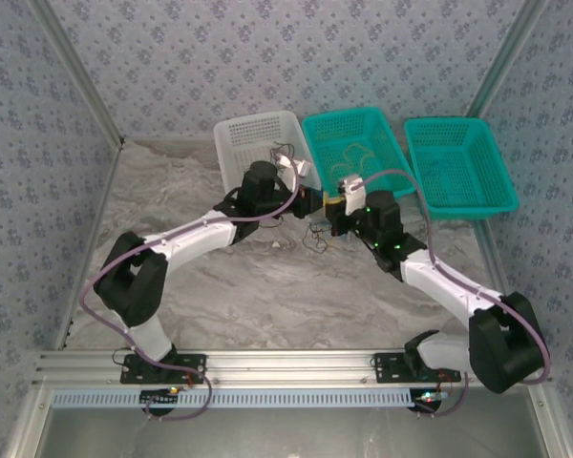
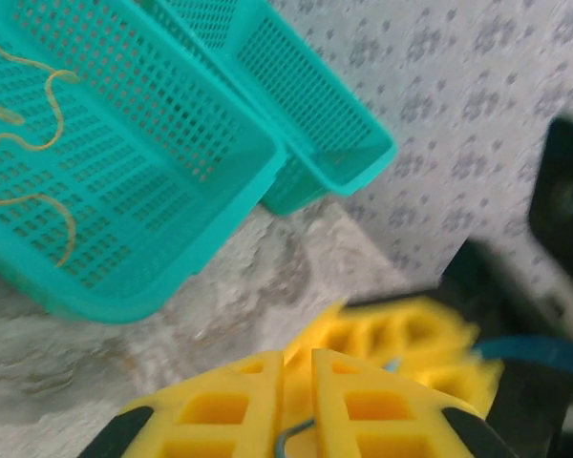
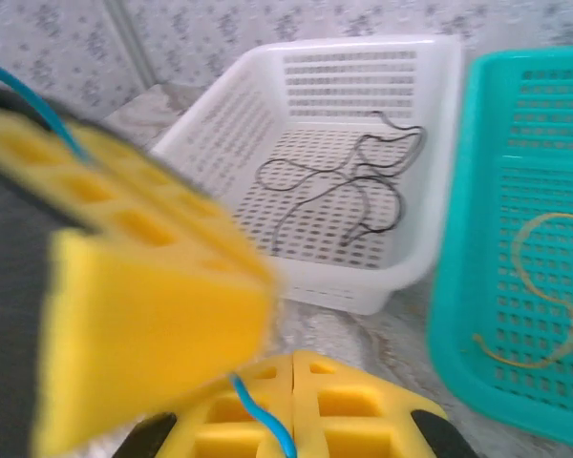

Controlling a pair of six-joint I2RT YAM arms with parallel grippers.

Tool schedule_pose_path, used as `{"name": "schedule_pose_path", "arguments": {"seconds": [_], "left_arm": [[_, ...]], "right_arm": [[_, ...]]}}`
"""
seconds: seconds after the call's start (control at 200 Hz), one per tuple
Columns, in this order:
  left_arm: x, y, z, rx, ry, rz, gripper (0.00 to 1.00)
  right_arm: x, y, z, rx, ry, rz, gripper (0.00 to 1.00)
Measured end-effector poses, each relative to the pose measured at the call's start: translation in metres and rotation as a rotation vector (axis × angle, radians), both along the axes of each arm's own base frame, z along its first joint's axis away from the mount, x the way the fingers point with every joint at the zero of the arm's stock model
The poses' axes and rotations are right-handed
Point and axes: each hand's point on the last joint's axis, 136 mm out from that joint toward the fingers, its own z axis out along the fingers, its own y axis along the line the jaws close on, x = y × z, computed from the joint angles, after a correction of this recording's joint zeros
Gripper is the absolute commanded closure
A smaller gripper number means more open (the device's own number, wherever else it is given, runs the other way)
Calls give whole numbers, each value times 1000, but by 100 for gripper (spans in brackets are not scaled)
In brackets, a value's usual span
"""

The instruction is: Untangle the cables

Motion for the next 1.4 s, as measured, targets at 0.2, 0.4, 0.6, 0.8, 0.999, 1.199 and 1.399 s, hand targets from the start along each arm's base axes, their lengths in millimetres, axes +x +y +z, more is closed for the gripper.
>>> {"name": "schedule_pose_path", "arguments": {"seconds": [0.2,0.4,0.6,0.8,0.999,1.199,1.399], "left_arm": [[-20,15,-17,121,-41,-127,24],[-28,20,-29,121,-141,-128,1],[-28,-15,-41,129,-323,-124,9],[-15,-36,-65,152,-424,-100,34],[-4,-40,-68,136,-446,-69,35],[0,-43,-51,64,-469,-41,16],[-2,-30,-48,59,-483,-2,14]], "right_arm": [[5,-35,14,36,-13,-95,100],[0,-38,26,117,15,-84,100],[-12,-24,50,202,36,-3,100],[-27,-9,71,267,39,76,100],[-39,6,85,290,38,152,100],[-42,8,90,280,49,171,100],[-44,10,89,265,56,176,100]]}}
